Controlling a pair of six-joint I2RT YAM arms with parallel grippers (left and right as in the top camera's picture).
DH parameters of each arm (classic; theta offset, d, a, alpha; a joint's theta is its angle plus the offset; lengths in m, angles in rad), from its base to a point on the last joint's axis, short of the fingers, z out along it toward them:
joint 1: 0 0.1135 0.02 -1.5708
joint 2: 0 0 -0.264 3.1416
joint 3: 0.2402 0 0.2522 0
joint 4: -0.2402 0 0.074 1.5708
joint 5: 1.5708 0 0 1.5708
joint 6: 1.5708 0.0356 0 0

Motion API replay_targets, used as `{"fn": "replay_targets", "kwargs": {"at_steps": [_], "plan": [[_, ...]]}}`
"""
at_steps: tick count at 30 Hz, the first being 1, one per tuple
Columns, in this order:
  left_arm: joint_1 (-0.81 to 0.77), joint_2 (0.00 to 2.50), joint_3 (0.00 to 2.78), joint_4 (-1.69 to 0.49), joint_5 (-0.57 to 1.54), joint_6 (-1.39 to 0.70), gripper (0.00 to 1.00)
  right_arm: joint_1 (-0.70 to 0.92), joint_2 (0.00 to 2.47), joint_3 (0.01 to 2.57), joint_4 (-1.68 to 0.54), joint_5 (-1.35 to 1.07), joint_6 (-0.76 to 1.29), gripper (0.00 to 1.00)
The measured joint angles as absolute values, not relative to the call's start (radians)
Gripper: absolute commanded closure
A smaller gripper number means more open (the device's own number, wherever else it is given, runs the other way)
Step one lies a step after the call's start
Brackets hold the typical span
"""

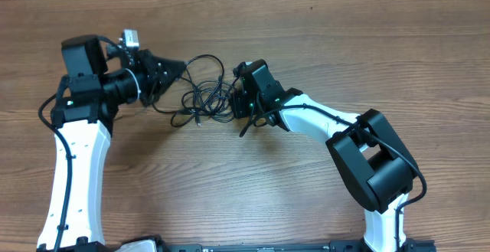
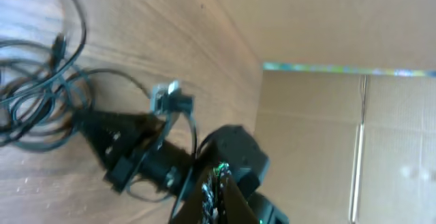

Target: Untangle cables

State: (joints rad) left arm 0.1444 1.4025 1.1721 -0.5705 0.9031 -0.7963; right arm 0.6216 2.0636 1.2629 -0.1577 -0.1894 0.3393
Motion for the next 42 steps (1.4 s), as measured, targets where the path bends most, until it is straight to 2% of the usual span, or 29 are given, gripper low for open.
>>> {"fn": "replay_targets", "kwargs": {"at_steps": [1,3,4,5,6,7,9,18,22,35,38,39,40,41,42], "plan": [[0.142,1.402,1.172,-0.621,0.892,-0.781,0.9,0.622,2.064,1.263,-0.158,-0.19,0.339,0.89],[0.129,1.402,1.172,-0.706,0.839,-0.765,0.51,0.622,2.064,1.262,-0.158,-0.187,0.339,0.89],[0.117,1.402,1.172,-0.744,0.799,-0.758,0.37,0.622,2.064,1.263,-0.158,-0.186,0.339,0.89],[0.103,1.402,1.172,-0.78,0.748,-0.755,0.27,0.622,2.064,1.263,-0.158,-0.185,0.339,0.89],[0.088,1.402,1.172,-0.806,0.701,-0.754,0.19,0.622,2.064,1.263,-0.158,-0.184,0.339,0.89],[0.07,1.402,1.172,-0.826,0.651,-0.754,0.15,0.622,2.064,1.263,-0.158,-0.183,0.34,0.89],[0.029,1.402,1.172,-0.843,0.558,-0.756,0.15,0.622,2.064,1.263,-0.157,-0.183,0.339,0.89],[-0.172,1.471,1.172,-0.838,0.228,-0.867,0.31,0.622,2.064,1.263,-0.158,-0.183,0.339,0.89],[-0.227,1.575,1.172,-0.799,0.136,-0.955,0.44,0.622,2.064,1.263,-0.158,-0.183,0.34,0.89],[-0.236,1.847,1.172,-0.664,0.097,-1.058,0.46,0.622,2.064,1.263,-0.157,-0.182,0.339,0.88],[-0.236,1.872,1.172,-0.65,0.101,-1.069,0.6,0.622,2.064,1.263,-0.157,-0.183,0.34,0.88],[-0.236,1.876,1.172,-0.648,0.102,-1.073,0.7,0.622,2.064,1.263,-0.157,-0.183,0.339,0.88],[-0.236,1.877,1.172,-0.645,0.104,-1.071,0.88,0.622,2.064,1.262,-0.157,-0.183,0.339,0.88],[-0.236,1.877,1.172,-0.641,0.105,-1.077,0.96,0.622,2.064,1.263,-0.158,-0.183,0.339,0.87],[-0.236,1.877,1.172,-0.637,0.104,-1.079,0.96,0.622,2.064,1.263,-0.158,-0.183,0.339,0.87]]}}
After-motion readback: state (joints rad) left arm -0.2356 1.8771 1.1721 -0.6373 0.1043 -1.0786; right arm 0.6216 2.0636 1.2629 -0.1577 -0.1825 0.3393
